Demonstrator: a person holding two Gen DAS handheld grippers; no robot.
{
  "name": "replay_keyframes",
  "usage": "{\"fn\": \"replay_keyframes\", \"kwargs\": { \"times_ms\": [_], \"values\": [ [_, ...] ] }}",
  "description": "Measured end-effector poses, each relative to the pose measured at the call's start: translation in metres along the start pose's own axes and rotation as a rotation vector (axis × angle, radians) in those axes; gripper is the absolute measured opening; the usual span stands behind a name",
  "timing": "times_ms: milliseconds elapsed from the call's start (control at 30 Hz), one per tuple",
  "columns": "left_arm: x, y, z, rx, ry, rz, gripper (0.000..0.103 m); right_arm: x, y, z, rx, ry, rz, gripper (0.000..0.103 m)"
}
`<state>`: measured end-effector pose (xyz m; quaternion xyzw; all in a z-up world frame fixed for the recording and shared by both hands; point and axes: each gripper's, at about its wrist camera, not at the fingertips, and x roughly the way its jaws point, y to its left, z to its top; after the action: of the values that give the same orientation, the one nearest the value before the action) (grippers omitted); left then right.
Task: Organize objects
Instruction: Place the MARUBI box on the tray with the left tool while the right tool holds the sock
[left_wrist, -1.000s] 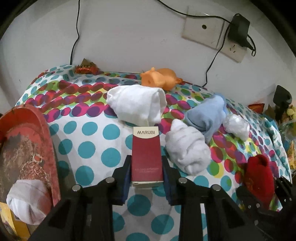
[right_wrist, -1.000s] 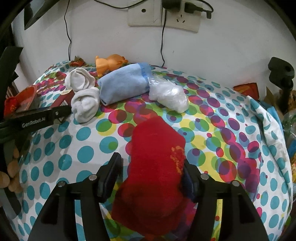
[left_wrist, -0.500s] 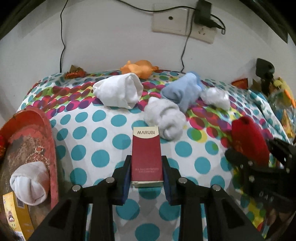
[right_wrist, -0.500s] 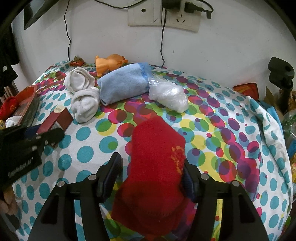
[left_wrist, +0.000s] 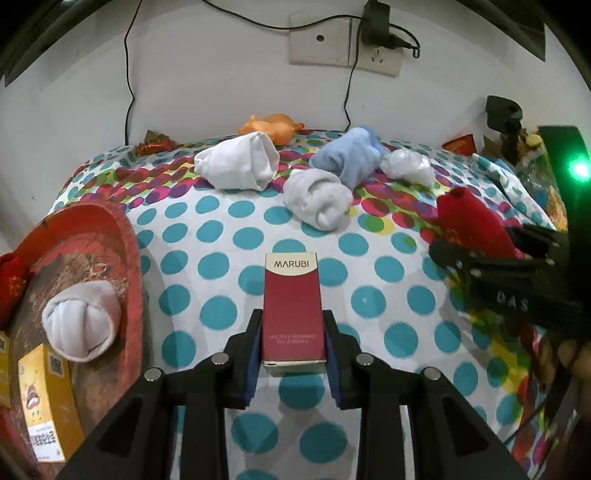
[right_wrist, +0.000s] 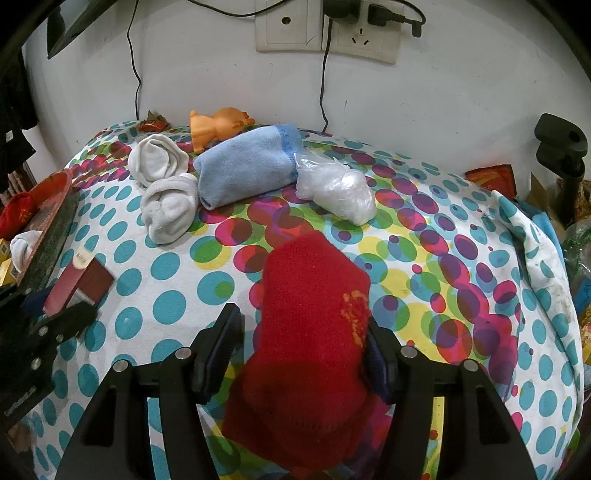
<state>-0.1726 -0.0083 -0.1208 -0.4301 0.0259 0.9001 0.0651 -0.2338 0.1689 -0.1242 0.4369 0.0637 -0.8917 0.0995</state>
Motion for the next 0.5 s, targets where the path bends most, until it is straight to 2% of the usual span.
{"fn": "replay_keyframes", "kwargs": {
  "times_ms": [367,500],
  "values": [
    [-0.038,0.004,-0.014,0.023,-0.021,-0.005,0.03,0.002,-0.003,0.0,0.008,0.004,-0.005,0.063],
    [-0.055,0.017,-0.012,-0.008,-0.027,-0.018,0.03,0.002,-0.003,0.0,0.009,0.004,-0.005,0.063]
  ]
}}
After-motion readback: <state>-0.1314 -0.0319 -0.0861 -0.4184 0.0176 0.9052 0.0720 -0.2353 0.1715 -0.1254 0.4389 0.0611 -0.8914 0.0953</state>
